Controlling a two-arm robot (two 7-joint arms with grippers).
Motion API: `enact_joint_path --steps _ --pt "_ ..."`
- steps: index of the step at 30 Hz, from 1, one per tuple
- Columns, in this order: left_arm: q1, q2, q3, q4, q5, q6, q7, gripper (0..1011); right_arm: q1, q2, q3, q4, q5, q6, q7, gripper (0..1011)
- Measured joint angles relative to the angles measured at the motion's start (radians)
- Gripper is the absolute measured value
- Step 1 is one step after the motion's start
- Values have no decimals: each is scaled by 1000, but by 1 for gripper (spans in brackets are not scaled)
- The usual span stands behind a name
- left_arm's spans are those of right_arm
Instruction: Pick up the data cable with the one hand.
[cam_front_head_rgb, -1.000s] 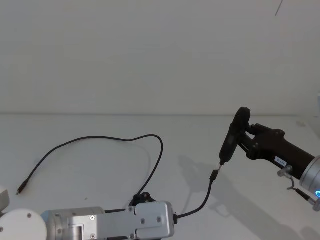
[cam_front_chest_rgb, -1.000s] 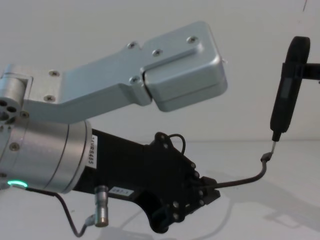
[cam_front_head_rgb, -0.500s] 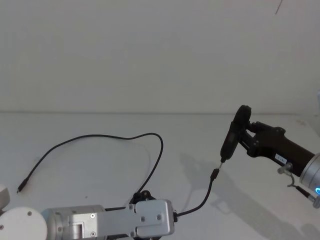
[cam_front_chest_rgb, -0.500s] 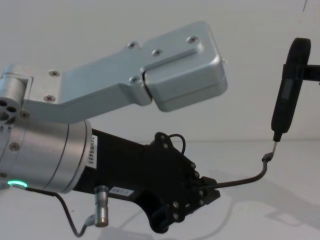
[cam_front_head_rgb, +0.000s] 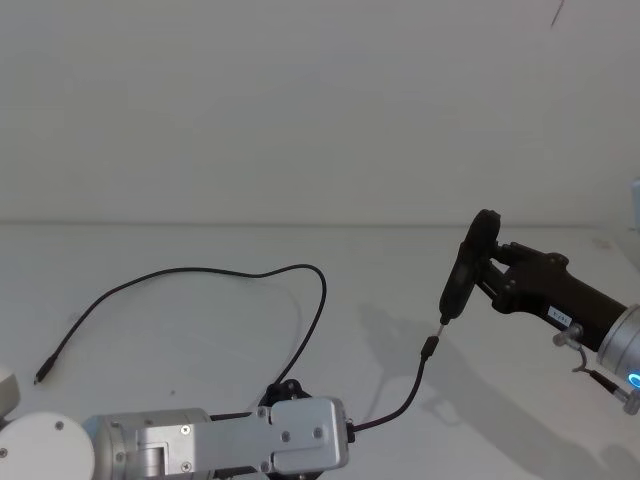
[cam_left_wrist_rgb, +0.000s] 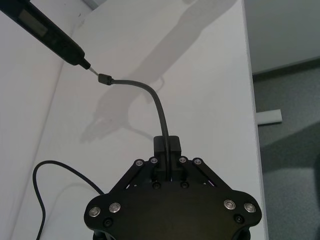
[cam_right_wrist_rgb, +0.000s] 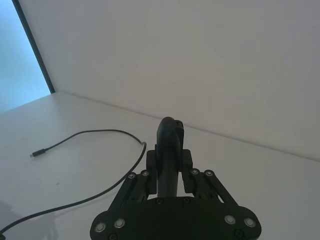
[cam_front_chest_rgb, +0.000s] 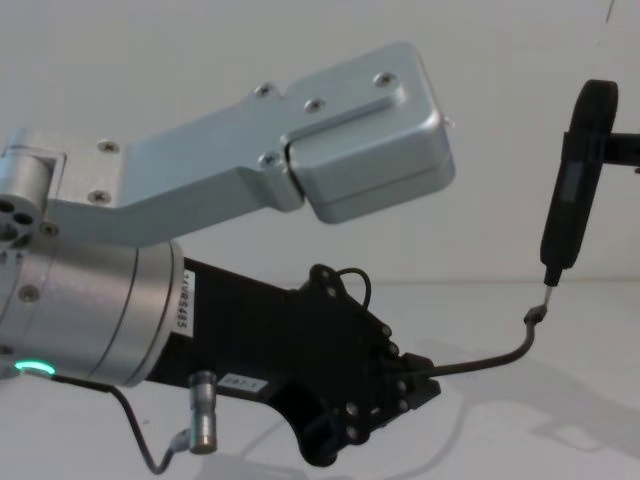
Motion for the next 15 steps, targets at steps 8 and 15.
enact_joint_path --steps 8,15 --pt "0 0 0 0 0 0 0 55 3 2 -8 1 6 2 -6 279" --pt "0 0 0 0 0 0 0 55 5 3 -11 2 9 3 -9 279"
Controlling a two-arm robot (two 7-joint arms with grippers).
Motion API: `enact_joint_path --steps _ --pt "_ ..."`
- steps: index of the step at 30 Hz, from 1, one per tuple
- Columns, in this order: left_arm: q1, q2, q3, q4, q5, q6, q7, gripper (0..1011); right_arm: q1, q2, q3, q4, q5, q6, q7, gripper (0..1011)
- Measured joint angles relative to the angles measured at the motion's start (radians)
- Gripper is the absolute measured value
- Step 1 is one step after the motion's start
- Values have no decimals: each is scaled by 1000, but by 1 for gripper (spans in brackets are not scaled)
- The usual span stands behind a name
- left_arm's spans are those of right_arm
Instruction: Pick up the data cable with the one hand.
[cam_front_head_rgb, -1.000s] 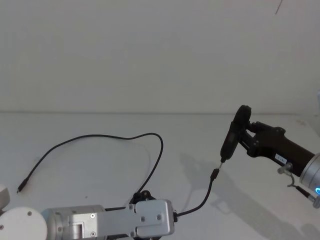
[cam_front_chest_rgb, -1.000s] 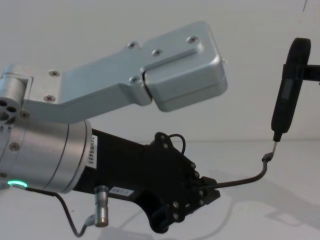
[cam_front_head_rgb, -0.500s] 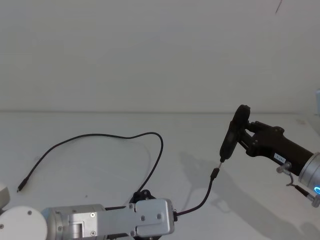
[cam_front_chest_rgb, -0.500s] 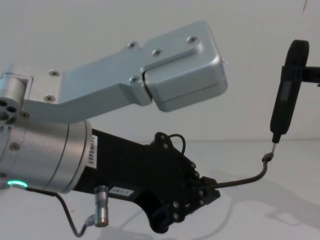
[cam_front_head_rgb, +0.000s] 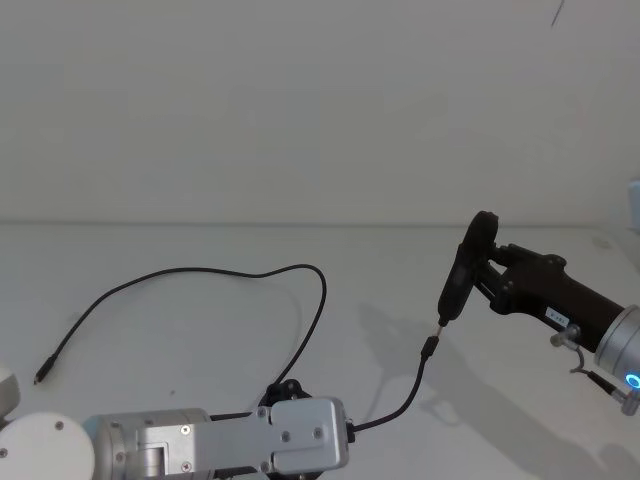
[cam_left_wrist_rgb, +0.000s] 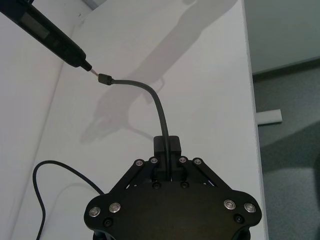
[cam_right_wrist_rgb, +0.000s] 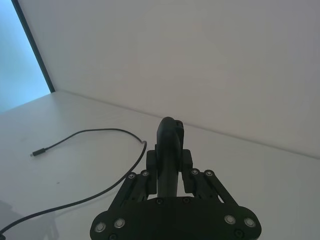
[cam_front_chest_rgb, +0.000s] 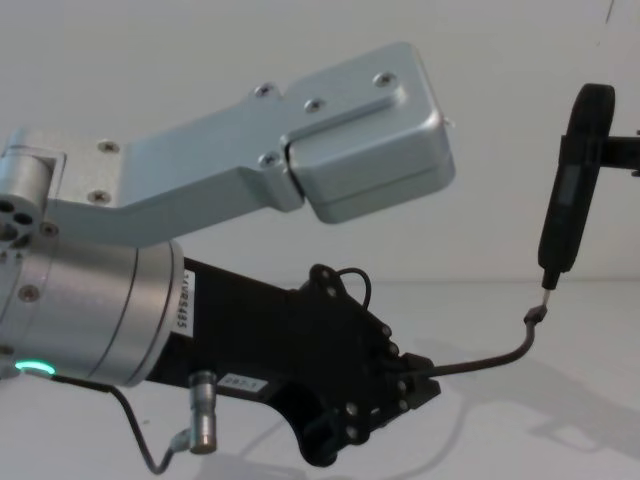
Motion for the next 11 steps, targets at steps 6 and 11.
enact_joint_path --steps 6,11 --pt "0 0 0 0 0 0 0 55 0 0 -2 0 1 1 -1 279" --pt "0 0 0 0 0 0 0 55 1 1 -2 0 2 1 -2 279"
